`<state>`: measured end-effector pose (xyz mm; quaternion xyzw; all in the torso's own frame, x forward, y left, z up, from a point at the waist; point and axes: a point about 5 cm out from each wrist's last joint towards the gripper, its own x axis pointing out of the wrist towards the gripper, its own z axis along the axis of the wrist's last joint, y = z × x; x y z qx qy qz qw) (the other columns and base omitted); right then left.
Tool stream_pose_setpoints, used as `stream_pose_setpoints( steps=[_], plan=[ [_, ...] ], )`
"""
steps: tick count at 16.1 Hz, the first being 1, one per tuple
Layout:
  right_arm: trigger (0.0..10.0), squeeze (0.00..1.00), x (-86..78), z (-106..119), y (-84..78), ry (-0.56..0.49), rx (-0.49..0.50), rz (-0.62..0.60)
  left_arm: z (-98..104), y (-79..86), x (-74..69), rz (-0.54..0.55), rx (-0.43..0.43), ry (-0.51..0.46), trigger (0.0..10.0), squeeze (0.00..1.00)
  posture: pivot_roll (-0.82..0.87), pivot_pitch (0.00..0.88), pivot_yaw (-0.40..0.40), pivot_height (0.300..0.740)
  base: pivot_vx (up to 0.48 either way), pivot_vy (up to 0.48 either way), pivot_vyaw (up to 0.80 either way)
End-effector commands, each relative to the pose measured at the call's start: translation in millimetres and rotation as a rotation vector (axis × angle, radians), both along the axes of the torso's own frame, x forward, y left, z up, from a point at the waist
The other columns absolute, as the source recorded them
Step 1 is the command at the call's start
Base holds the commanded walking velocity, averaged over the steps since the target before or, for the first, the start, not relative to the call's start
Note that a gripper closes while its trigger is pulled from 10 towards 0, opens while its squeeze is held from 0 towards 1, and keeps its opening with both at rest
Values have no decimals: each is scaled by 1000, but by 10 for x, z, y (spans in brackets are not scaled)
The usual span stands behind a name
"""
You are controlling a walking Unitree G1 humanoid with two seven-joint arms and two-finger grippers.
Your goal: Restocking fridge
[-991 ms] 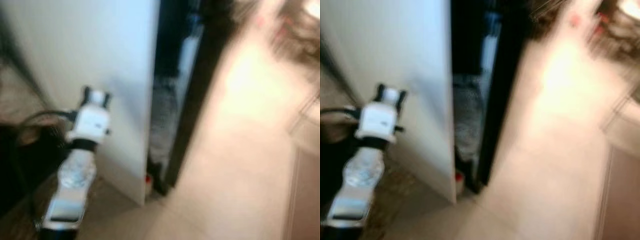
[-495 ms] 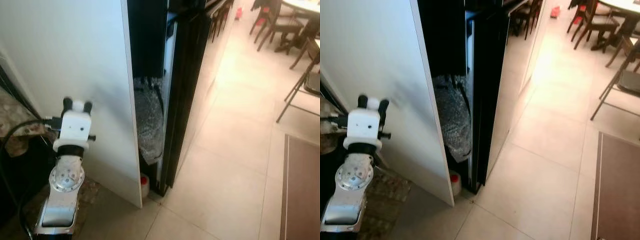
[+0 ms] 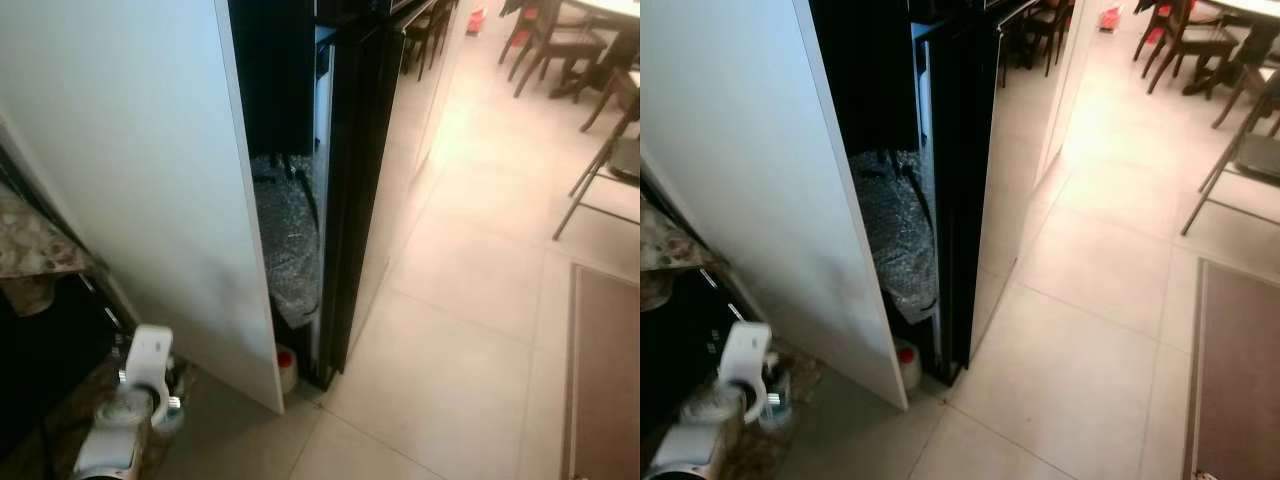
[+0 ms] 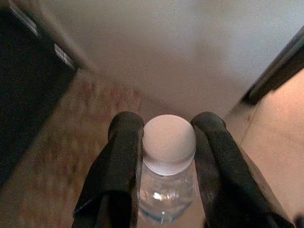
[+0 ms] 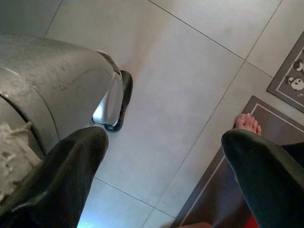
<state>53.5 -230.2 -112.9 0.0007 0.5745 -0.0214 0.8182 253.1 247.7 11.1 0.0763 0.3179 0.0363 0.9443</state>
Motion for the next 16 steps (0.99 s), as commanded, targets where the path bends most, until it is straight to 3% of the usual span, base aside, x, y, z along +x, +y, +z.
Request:
stream_pose_setpoints(
  steps=[1, 2, 4, 6, 7, 9, 12, 14, 15, 16],
  plan=[
    [10000, 0, -15, -5, 16, -3, 1, -15, -161, 52, -83, 42, -9, 61, 10000, 0, 82, 0, 16, 740, 0, 0, 0],
    [10000, 0, -13, -5, 19, -9, -2, -27, -229, 64, -126, 70, -13, 89, 10000, 0, 77, 0, 17, 740, 0, 0, 0],
    [10000, 0, 8, 9, -4, -56, -26, -91, -1, -58, 79, 72, -126, -49, 10000, 0, 72, 0, 28, 740, 0, 0, 0],
    [10000, 0, 48, 35, -15, -142, -29, -198, 340, -237, 275, -53, -215, -178, 10000, 0, 72, 0, 32, 740, 0, 0, 0],
    [10000, 0, 85, 52, -12, -186, -20, -214, 420, -315, 295, -124, -217, -187, 10000, 0, 71, 0, 31, 740, 0, 0, 0],
    [10000, 0, 107, 63, -12, -208, -23, -213, 441, -358, 283, -150, -241, -192, 10000, 0, 72, 0, 30, 740, 0, 0, 0],
    [10000, 0, 187, 113, -28, -296, -54, -193, 563, -480, 73, -283, -319, -106, 10000, 0, 72, 0, 27, 740, 0, 0, 0],
    [10000, 0, 218, 127, -26, -311, -59, -139, 727, -560, 96, -318, -390, -149, 10000, 0, 73, 0, 28, 740, 0, 0, 0],
    [10000, 0, 203, 107, -23, -263, -73, -85, 806, -629, 118, -345, -422, -173, 10000, 0, 69, 0, 29, 740, 0, 0, 0],
    [10000, 0, 247, 120, 4, -274, -64, 23, 858, -771, 115, -414, -434, -167, 10000, 0, 54, 0, 31, 740, 0, 0, 0]
  ],
)
